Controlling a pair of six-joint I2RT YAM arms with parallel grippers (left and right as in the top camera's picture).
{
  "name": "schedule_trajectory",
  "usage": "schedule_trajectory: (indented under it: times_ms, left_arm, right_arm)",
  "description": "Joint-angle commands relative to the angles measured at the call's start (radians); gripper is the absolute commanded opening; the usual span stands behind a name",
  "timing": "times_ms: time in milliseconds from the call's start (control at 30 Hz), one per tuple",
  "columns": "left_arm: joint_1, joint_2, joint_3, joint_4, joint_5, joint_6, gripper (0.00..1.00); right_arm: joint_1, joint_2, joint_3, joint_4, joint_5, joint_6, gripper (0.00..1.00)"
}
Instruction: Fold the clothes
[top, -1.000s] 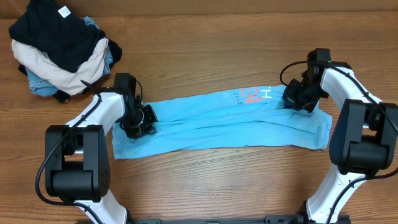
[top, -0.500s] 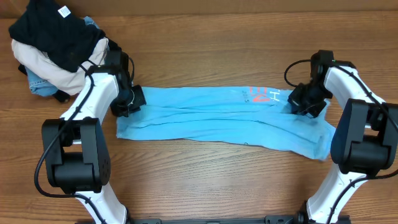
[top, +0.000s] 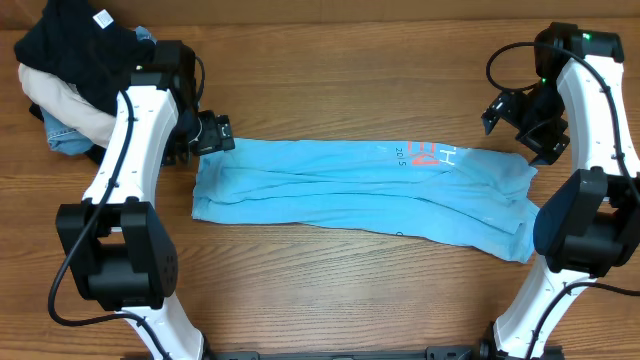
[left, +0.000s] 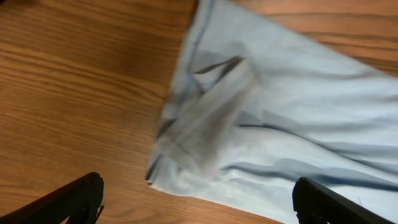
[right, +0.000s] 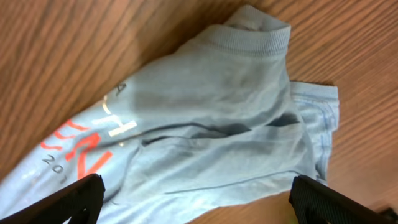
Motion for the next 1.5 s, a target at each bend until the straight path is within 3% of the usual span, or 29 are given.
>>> schedule_trajectory:
  times_ms: [0,233,467,633,1100,1233,1267,1367,1467]
  left_arm:
    - [0.061,0.005,-0.059,0.019,-0.056,-0.005,1.0]
    - [0.186,0.005,-0.18,0.184,0.183,0.113,1.0]
    - [0.19,0.005,-0.322,0.339,0.41,0.2,1.0]
    - [0.19,0.005,-0.403,0.424,0.41,0.199,1.0]
    - [0.155,0.099,-0.409,0.462,0.386,0.195,0.98]
    - [0.138,0.135,-0.409,0.47,0.394,0.195,0.79]
    - [0.138,0.136,-0.409,0.471,0.405,0.195,0.66]
    - [0.138,0.136,-0.409,0.47,0.424,0.195,0.4]
    - [0.138,0.136,-0.409,0.463,0.421,0.195,0.04]
  right_arm:
    - [-0.004,-0.025,0.027,-0.03,0.013,-0.056,1.0]
    - [-0.003,-0.025,0.027,-0.027,-0.035,-0.062,1.0]
    - [-0.003,-0.025,0.027,-0.02,-0.074,-0.063,1.0]
    - [-0.003,-0.025,0.027,-0.02,-0.078,-0.077,1.0]
    - [-0.002,-0.025,0.027,-0.023,-0.078,-0.077,1.0]
    - [-0.002,-0.025,0.027,-0.019,-0.078,-0.077,1.0]
    - [-0.002,-0.025,0.027,-0.019,-0.078,-0.077,1.0]
    - [-0.002,-0.025,0.027,-0.019,-0.078,-0.077,1.0]
    - [-0.002,-0.025,0.027,-0.019,-0.078,-0.077,1.0]
